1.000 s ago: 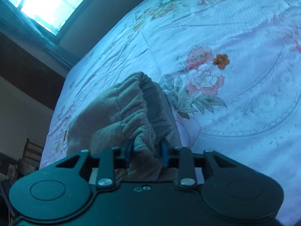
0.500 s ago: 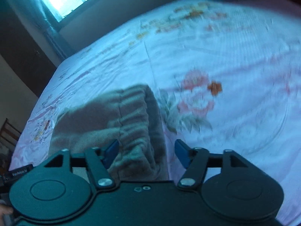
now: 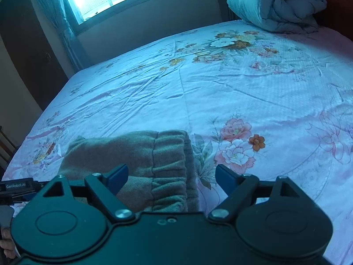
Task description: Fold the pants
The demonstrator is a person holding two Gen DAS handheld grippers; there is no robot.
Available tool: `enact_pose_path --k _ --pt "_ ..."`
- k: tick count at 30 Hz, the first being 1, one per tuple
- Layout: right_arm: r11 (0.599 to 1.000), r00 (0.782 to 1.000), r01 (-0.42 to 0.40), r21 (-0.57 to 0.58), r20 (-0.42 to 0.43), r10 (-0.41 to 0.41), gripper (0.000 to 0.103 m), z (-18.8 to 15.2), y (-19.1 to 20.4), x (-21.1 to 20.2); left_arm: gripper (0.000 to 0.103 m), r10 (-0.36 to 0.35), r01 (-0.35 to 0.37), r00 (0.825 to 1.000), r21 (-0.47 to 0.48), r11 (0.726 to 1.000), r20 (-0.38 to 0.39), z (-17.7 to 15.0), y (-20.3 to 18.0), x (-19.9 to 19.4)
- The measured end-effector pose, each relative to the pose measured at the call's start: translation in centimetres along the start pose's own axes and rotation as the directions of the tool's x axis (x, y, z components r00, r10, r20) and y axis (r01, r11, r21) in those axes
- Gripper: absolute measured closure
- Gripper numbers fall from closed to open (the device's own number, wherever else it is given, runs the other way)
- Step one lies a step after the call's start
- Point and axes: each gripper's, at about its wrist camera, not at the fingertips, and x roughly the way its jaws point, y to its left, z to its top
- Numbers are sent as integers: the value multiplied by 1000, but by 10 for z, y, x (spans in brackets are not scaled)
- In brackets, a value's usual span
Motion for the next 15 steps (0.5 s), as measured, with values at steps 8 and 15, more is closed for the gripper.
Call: enact_pose_path --k 8,15 --pt "999 1000 24 -48 2 -24 18 2 12 8 19 68 -67 998 59 996 -4 3 -10 14" --pt "998 997 47 -36 -63 -49 13 4 1 33 19 76 -73 997 81 994 -25 10 -6 25"
